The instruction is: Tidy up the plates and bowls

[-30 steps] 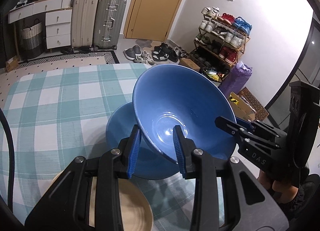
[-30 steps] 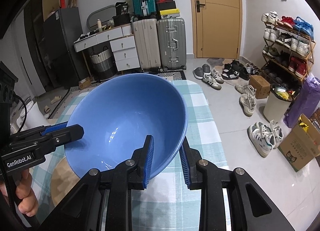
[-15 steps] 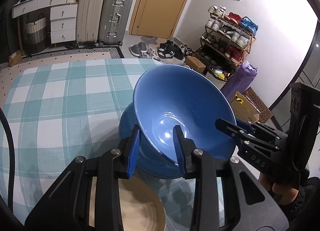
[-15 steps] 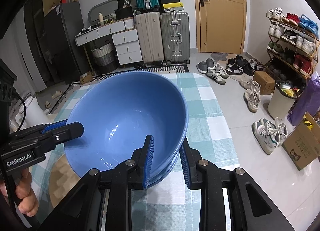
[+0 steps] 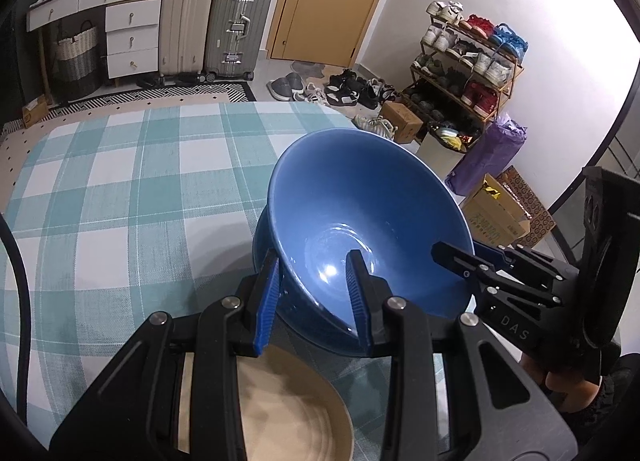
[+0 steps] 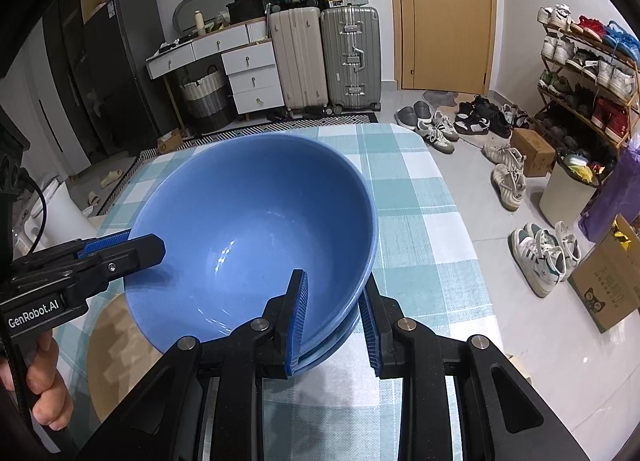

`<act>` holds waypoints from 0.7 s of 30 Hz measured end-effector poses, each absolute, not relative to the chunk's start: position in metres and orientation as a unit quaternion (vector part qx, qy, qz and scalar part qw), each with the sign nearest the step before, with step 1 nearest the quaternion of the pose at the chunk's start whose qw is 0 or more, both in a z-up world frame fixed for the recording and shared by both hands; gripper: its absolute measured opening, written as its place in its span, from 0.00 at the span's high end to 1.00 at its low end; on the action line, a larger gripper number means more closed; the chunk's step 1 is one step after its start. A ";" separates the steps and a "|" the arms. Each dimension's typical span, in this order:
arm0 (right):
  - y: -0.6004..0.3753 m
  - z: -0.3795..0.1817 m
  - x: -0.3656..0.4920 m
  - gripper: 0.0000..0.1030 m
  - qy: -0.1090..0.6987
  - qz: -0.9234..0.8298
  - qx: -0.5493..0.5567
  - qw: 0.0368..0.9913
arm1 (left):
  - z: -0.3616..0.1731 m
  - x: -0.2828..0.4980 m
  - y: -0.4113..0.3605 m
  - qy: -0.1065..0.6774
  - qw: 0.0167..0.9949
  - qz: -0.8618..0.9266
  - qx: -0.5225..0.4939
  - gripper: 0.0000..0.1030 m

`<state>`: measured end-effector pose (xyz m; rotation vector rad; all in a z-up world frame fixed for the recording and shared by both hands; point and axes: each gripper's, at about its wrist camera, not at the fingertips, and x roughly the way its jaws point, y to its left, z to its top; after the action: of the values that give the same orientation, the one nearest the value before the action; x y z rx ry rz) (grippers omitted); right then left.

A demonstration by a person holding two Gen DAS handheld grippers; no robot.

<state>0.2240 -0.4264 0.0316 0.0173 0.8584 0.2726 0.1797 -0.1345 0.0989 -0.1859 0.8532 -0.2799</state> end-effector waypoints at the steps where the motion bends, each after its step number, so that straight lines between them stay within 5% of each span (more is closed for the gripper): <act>1: -0.427 0.030 0.224 0.75 0.415 0.132 0.008 0.900 | 0.096 0.181 -0.135 0.414 0.896 -0.134 -0.088 0.71; 21: -0.410 0.017 0.218 0.75 0.409 0.106 -0.049 0.905 | 0.062 0.193 -0.146 0.421 0.901 -0.101 -0.033 0.71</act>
<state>0.2182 -0.4105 0.0165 -0.1018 0.8451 0.2186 0.1929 -0.1462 0.0621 -0.0684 0.8709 -0.2087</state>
